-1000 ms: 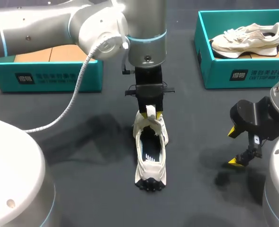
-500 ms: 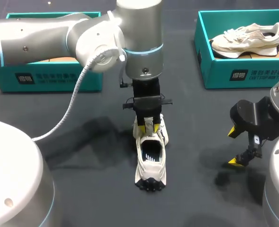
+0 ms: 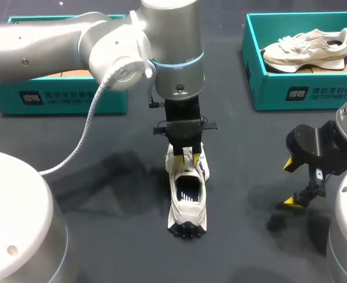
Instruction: Take the shoe out of the shoebox, open the shoe tongue, remove and reinsert the insole, then place the shoe into the shoebox
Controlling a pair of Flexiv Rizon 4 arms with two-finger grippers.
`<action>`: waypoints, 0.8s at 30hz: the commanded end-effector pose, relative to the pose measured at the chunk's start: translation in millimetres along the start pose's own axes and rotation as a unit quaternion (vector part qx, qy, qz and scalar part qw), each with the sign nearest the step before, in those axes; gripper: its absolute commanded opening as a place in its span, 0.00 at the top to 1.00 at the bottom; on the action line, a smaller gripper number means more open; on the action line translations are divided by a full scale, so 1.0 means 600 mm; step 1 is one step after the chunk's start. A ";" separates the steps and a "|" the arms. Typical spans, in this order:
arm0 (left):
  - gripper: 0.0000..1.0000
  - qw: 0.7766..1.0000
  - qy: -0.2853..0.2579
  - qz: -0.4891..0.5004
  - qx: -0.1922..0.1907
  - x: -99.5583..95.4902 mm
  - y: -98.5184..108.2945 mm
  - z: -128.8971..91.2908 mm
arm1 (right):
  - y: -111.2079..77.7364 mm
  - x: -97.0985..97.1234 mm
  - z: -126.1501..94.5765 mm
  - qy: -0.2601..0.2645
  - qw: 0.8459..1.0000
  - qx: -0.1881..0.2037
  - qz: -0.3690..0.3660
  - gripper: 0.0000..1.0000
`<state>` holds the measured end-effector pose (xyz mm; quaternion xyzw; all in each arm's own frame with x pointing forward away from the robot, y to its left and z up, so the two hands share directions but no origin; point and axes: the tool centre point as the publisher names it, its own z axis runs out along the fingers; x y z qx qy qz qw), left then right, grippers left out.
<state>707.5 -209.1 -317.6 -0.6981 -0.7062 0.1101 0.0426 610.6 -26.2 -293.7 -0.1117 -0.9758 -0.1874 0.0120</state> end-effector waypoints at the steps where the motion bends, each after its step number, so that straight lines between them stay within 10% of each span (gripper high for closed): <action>1: 0.82 1.000 -0.005 -0.002 0.001 0.004 -0.019 0.030 | -0.002 0.004 0.000 -0.002 1.000 0.000 0.000 0.00; 8: 0.78 1.000 -0.002 -0.005 0.020 0.019 -0.039 0.065 | -0.002 0.004 0.000 -0.002 1.000 0.000 0.000 0.00; 16: 0.77 1.000 -0.011 -0.002 -0.011 0.021 -0.042 0.027 | -0.002 0.004 0.000 -0.002 1.000 0.000 0.000 0.00; 24: 0.75 1.000 0.013 -0.005 0.015 0.016 -0.042 0.089 | -0.002 0.004 0.000 -0.002 1.000 0.000 0.000 0.00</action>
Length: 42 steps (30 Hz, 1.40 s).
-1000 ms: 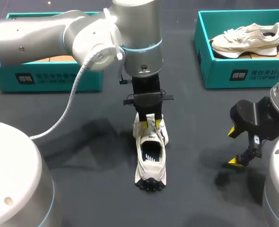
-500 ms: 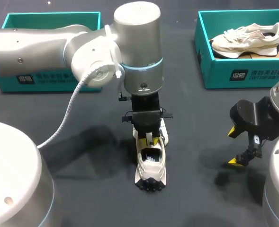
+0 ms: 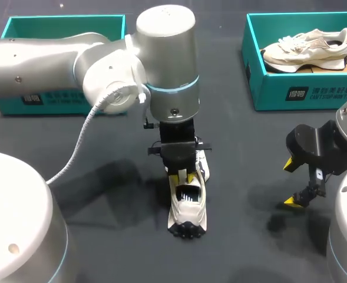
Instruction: Take the shoe out of the shoebox, open the shoe tongue, remove and reinsert the insole, then place the shoe into the shoebox
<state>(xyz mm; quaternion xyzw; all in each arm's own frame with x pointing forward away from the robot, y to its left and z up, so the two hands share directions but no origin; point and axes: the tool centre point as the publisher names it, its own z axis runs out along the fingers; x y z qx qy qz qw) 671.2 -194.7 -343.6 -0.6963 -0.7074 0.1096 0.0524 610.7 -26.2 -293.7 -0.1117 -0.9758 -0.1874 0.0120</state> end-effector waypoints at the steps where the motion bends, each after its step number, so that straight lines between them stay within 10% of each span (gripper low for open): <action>1: 0.75 1.000 0.006 -0.003 0.009 -0.013 0.008 0.038 | -0.002 0.004 0.000 -0.002 1.000 0.000 0.000 0.00; 18: 0.63 0.995 -0.030 -0.058 -0.070 -0.004 -0.043 -0.123 | -0.002 0.004 0.000 -0.002 1.000 0.000 0.000 0.00; 19: 0.53 0.995 -0.030 -0.065 -0.072 -0.003 -0.047 -0.127 | -0.002 0.004 0.000 -0.002 1.000 0.000 0.000 0.00; 21: 0.00 0.994 -0.025 -0.078 -0.075 -0.001 -0.053 -0.132 | -0.002 0.004 0.000 -0.002 1.000 0.000 0.000 0.00; 42: 0.00 0.988 -0.046 -0.127 -0.069 0.019 -0.089 -0.166 | -0.002 0.004 0.000 -0.002 1.000 0.000 0.000 0.00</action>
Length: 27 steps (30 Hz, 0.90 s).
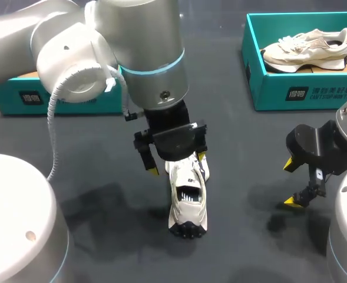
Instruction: Take the shoe out of the shoebox, open the shoe tongue, remove and reinsert the insole, then place the shoe into the shoebox
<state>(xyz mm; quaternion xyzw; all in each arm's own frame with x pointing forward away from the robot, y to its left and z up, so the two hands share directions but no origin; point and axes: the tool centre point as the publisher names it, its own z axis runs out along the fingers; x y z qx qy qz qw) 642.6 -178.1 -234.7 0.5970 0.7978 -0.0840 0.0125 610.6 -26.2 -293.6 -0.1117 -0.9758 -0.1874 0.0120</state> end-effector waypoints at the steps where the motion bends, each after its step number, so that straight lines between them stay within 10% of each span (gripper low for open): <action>1: 0.00 0.999 -0.010 -0.032 0.015 0.007 0.000 -0.003 | -0.002 0.004 0.000 -0.002 1.000 0.000 0.000 0.00; 5: 0.00 0.985 -0.020 -0.168 0.022 0.024 -0.016 -0.010 | -0.002 0.004 0.000 -0.002 1.000 0.000 0.000 0.00; 7: 0.00 0.944 -0.003 -0.330 0.021 0.032 -0.014 -0.018 | -0.002 0.004 0.000 -0.002 1.000 0.000 0.000 0.00; 19: 0.00 0.944 -0.003 -0.330 0.021 0.032 -0.014 -0.018 | -0.002 0.004 0.000 -0.002 1.000 0.000 0.000 0.00; 27: 0.00 0.890 -0.020 -0.454 0.018 0.024 -0.046 -0.005 | -0.002 0.004 0.000 -0.002 1.000 0.000 0.000 0.00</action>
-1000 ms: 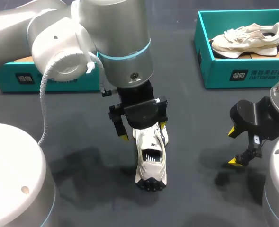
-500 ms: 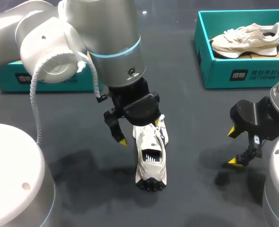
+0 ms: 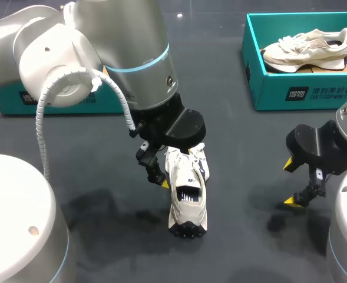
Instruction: Take the shoe out of the shoebox, open the shoe tongue, remove and reinsert the insole, then place the shoe into the shoebox
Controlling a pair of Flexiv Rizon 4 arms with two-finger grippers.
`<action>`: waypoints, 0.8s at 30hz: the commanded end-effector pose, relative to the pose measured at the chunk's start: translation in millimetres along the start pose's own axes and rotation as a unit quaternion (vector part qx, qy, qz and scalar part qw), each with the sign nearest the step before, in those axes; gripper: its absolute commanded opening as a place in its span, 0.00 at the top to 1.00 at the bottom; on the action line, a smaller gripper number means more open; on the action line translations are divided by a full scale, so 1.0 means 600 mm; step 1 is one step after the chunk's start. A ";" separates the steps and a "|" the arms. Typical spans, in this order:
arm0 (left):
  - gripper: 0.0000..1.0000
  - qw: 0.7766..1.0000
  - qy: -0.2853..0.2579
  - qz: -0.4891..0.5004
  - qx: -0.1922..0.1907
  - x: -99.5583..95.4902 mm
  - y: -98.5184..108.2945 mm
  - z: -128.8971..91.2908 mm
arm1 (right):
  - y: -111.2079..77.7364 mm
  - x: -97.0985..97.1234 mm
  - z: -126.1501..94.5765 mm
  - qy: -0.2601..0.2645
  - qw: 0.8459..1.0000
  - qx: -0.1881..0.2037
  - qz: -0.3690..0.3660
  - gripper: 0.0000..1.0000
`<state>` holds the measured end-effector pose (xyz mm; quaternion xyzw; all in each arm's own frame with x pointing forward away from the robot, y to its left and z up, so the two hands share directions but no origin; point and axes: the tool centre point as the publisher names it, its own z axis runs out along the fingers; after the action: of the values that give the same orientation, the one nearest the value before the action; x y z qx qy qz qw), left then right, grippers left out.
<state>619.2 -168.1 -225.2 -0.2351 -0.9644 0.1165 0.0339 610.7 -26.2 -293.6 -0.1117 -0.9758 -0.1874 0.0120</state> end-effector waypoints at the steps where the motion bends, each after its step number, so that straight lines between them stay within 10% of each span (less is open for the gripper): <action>1: 0.00 0.997 -0.011 -0.072 -0.003 0.009 -0.009 0.013 | -0.002 0.004 0.000 -0.002 1.000 0.000 0.000 0.00; 24: 0.00 0.986 -0.009 -0.164 -0.037 0.021 -0.035 0.110 | -0.002 0.004 0.000 -0.002 1.000 0.000 0.000 0.00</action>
<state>596.3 -182.2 -272.0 -0.0790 -0.9926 0.0830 0.0393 610.7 -26.2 -293.6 -0.1117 -0.9758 -0.1874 0.0120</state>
